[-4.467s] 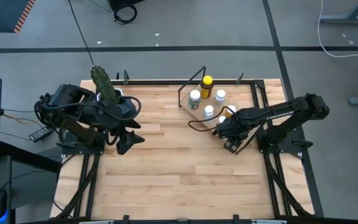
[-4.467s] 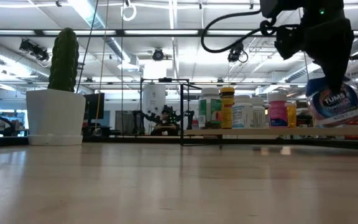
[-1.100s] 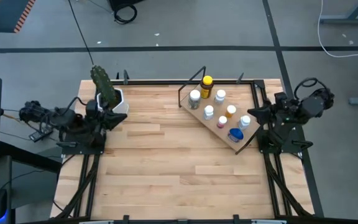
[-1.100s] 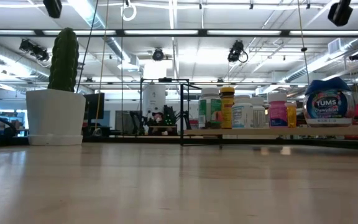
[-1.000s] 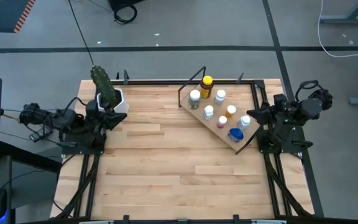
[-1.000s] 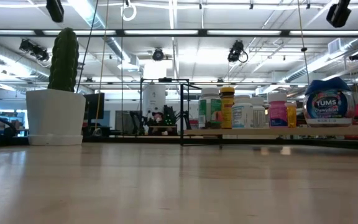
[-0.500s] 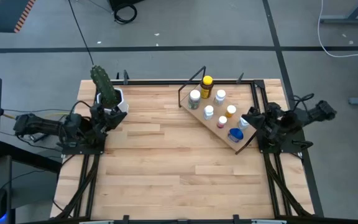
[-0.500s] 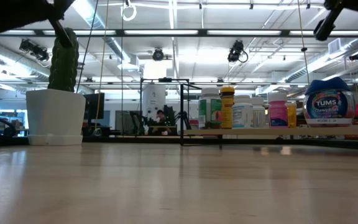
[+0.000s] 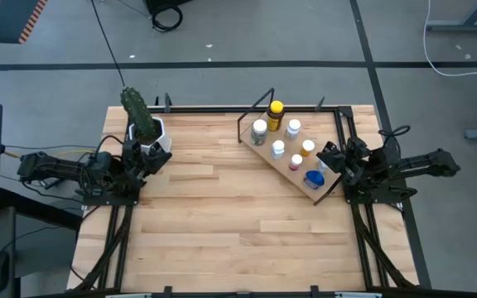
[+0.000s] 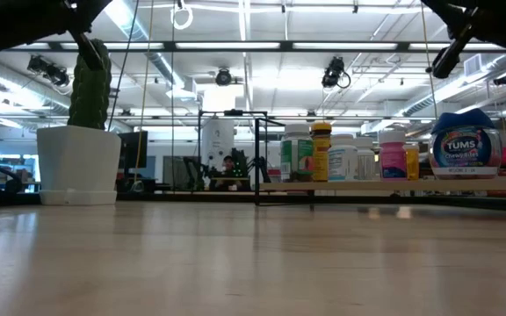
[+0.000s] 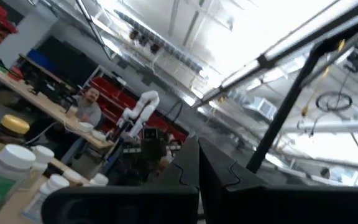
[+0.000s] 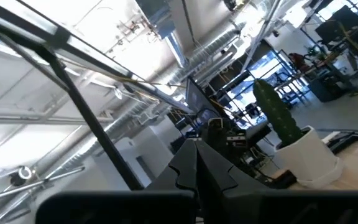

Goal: Pick and place medicine bottles onto shelf by color
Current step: Return to Home Position

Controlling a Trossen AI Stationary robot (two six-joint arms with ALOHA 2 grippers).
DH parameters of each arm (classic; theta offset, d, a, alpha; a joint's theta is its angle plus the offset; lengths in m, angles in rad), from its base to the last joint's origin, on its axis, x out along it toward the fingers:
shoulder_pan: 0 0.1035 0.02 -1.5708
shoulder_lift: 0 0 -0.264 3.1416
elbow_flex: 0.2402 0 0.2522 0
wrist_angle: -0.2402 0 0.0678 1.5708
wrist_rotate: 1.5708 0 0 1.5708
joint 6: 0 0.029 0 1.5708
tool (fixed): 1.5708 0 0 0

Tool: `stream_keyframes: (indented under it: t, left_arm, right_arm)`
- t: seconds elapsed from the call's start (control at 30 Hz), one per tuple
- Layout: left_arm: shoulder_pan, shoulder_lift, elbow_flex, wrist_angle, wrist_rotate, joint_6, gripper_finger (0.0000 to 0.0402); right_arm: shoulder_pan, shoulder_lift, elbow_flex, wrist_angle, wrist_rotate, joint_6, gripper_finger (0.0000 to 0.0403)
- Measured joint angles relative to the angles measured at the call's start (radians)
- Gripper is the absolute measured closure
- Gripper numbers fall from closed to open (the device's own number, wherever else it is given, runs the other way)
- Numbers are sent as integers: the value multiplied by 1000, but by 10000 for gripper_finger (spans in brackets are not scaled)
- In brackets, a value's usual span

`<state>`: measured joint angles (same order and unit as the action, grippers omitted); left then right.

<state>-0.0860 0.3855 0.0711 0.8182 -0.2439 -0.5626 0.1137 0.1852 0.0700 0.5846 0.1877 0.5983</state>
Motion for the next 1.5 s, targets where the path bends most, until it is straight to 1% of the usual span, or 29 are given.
stream_keyframes:
  t: [0.17, 0.27, 0.33, 0.47, 0.67, 0.77, 0.93, 1.33, 1.5]
  left_arm:
    - [-2, 0, 0, -12, 50, 29, 401]
    - [-2, 0, 0, 18, 65, 66, 401]
    - [-2, 0, 0, 24, 65, 103, 401]
    - [-2, 0, 0, -53, 64, 159, 401]
    - [-7, 0, 0, -203, 69, 149, 401]
    - [-6, 0, 0, -274, 71, 118, 401]
    - [-9, 0, 0, -289, 73, 103, 398]
    - [-9, 0, 0, -307, 73, 103, 378]
    - [-9, 0, 0, -307, 73, 103, 383]
  right_arm:
    - [-16, 0, -47, 86, -34, -39, 399]
    - [-16, 0, -64, 152, -41, -112, 399]
    - [-16, 0, -62, 159, -50, -171, 399]
    - [-15, 0, -62, 155, -63, -244, 399]
    - [-15, 0, -61, 107, -45, -227, 397]
    - [-15, 1, -61, 62, -43, -235, 396]
    - [-15, 6, -61, 22, -42, -205, 395]
    - [-15, 6, -61, 23, -39, -200, 394]
    - [-15, 6, -61, 23, -39, -200, 393]
